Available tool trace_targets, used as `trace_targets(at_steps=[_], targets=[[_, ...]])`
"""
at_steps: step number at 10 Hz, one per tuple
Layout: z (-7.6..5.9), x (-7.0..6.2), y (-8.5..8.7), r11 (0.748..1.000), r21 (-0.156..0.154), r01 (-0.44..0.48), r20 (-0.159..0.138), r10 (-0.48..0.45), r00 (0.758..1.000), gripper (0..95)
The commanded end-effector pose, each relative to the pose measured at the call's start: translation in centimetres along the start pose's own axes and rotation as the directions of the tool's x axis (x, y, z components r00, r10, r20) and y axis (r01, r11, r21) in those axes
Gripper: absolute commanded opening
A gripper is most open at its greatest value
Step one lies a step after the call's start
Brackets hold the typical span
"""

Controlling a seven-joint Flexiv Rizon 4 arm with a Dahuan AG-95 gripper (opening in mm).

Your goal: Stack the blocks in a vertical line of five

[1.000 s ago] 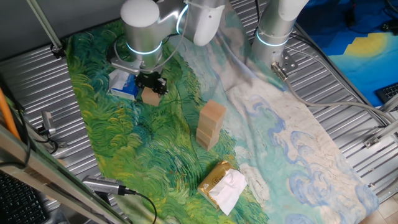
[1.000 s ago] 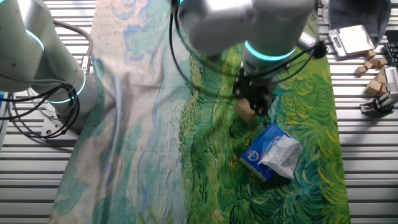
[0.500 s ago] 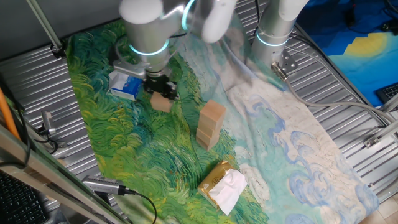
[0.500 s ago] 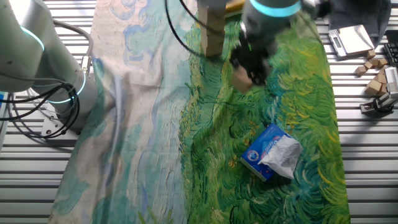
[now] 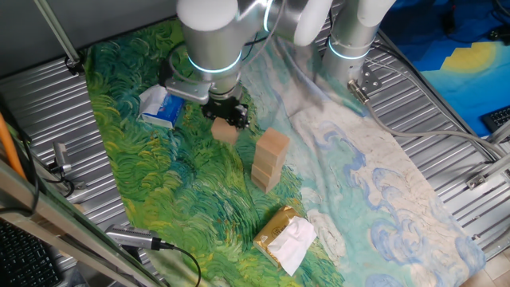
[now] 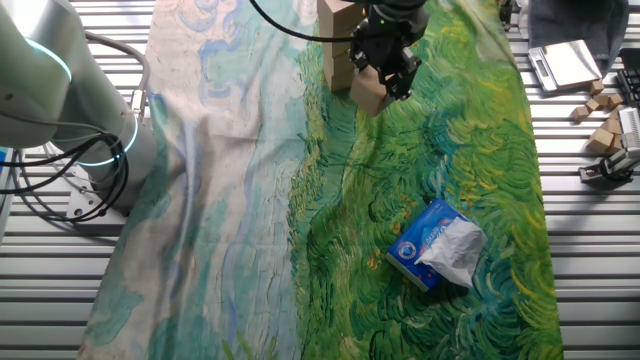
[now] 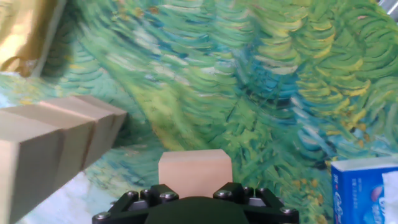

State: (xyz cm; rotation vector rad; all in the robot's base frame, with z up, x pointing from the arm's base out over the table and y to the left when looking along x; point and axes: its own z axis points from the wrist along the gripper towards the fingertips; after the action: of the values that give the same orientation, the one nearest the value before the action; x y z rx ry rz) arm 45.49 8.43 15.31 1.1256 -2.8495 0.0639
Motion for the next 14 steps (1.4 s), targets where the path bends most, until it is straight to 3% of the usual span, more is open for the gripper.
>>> trace_targets(at_steps=[1, 3, 5, 6, 9, 11, 12, 14], targets=[[0.05, -0.13, -0.02, 1.0, -0.013, 0.01, 0.002, -0.01, 1.0, 0.0], [0.05, -0.13, -0.02, 0.999, -0.04, 0.01, -0.045, -0.012, 0.999, 0.0], [0.05, -0.13, -0.02, 0.999, -0.034, -0.004, -0.05, 0.002, 0.999, 0.0], [0.05, -0.13, -0.02, 0.999, -0.033, -0.004, -0.044, 0.003, 0.999, 0.0], [0.05, -0.13, -0.02, 1.0, -0.02, 0.016, 0.029, -0.016, 0.999, 0.0], [0.05, -0.13, -0.02, 0.999, -0.033, -0.014, 0.024, 0.015, 1.0, 0.0], [0.05, -0.13, -0.02, 0.998, -0.054, -0.038, 0.046, 0.04, 0.998, 0.0], [0.05, -0.13, -0.02, 0.997, -0.055, -0.045, 0.04, 0.047, 0.998, 0.0]])
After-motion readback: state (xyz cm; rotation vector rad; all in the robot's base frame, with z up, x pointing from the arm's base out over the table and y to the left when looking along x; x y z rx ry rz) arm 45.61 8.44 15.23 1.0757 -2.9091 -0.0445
